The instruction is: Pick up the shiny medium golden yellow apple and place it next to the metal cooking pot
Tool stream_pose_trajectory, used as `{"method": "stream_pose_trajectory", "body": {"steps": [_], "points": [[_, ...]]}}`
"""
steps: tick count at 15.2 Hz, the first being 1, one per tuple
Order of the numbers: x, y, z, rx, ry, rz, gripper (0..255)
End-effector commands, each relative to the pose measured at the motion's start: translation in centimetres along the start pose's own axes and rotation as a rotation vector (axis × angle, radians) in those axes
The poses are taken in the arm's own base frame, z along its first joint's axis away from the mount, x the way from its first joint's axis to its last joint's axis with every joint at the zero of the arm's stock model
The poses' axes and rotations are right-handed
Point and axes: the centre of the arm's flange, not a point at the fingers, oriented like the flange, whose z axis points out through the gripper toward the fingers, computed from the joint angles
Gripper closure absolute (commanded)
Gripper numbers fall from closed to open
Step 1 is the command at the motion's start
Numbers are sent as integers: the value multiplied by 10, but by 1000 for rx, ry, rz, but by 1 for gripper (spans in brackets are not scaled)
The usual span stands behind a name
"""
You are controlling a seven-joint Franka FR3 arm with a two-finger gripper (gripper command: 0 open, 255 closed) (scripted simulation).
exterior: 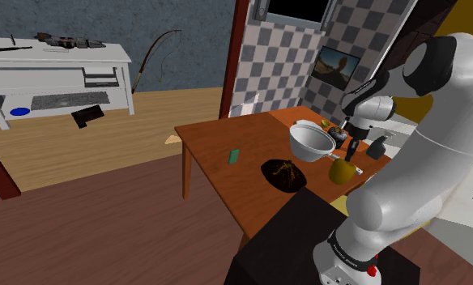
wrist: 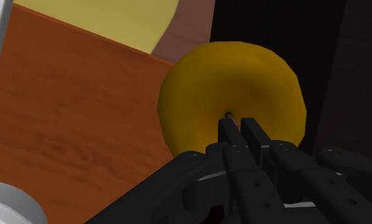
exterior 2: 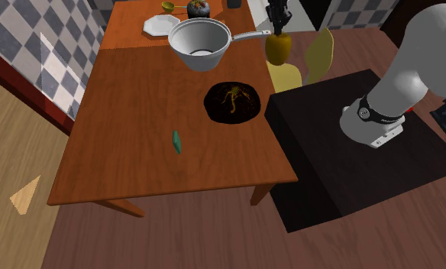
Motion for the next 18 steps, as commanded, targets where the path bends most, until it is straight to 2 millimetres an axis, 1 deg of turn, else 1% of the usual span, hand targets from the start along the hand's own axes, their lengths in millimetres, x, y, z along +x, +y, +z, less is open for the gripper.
{"method": "stream_pose_trajectory", "body": {"steps": [1,18], "points": [[2,2,10,-1,0,0,255],[15,17,98,-1,0,0,255]]}}
